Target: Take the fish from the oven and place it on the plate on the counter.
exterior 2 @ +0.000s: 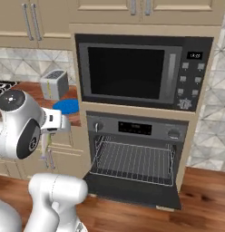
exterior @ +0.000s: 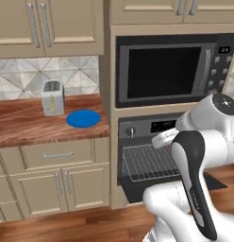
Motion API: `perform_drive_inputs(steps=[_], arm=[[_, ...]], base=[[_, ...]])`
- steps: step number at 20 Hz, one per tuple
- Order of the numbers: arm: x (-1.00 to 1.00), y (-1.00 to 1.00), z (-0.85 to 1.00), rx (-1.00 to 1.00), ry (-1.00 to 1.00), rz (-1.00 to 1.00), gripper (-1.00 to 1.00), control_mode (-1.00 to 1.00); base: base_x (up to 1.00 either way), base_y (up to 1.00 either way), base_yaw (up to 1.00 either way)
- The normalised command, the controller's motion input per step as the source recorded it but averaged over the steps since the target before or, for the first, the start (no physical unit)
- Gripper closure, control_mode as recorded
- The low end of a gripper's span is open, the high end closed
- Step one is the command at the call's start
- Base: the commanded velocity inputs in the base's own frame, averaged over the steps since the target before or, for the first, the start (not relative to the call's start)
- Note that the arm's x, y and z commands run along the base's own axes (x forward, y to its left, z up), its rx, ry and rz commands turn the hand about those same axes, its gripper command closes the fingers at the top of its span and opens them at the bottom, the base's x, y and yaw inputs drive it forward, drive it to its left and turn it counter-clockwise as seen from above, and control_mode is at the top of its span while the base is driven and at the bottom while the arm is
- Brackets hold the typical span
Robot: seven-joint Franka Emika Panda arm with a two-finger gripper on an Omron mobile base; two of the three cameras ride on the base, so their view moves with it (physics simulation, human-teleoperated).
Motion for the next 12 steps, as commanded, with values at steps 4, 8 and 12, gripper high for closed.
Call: perform_drive_inputs(steps=[4,8,12], arm=[[0.00,0.00,0.00,0.00,0.00,0.00,1.00,1.00],[0.00,0.00,0.00,0.00,0.00,0.00,1.00,1.00],[0.00,0.00,0.00,0.00,0.00,0.00,1.00,1.00]], base=[[0.60,1.00,-0.06],[0.78,0.90,-0.09],[0.74,0.79,-0.21]])
